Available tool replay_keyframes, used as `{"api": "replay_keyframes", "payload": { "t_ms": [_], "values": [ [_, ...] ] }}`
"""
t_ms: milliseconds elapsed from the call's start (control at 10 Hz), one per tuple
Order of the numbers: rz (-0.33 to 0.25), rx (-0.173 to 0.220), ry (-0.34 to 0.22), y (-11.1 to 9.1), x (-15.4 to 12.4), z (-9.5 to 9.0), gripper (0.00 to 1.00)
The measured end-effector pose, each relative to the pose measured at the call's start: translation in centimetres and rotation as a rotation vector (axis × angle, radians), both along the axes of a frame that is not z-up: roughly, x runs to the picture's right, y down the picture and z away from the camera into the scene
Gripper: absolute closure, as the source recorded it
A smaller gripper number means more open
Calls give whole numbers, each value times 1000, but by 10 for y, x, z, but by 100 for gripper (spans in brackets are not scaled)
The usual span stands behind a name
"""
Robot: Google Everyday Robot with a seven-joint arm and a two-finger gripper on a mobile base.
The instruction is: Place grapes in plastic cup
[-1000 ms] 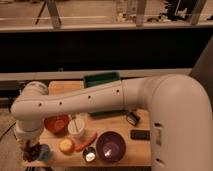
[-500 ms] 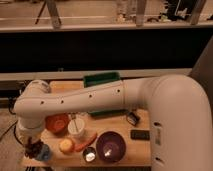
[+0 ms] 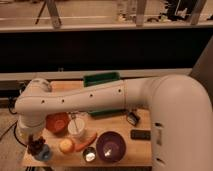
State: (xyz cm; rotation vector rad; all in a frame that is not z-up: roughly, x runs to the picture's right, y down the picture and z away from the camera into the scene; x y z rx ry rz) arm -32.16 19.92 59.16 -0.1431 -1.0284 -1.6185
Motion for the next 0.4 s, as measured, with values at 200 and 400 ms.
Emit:
{"api": "replay_keyframes", "payload": {
  "t_ms": [200, 400],
  "values": [
    [-1, 6, -3, -2, 3, -1, 20],
    [3, 10, 0, -3, 6, -2, 22]
  ]
}}
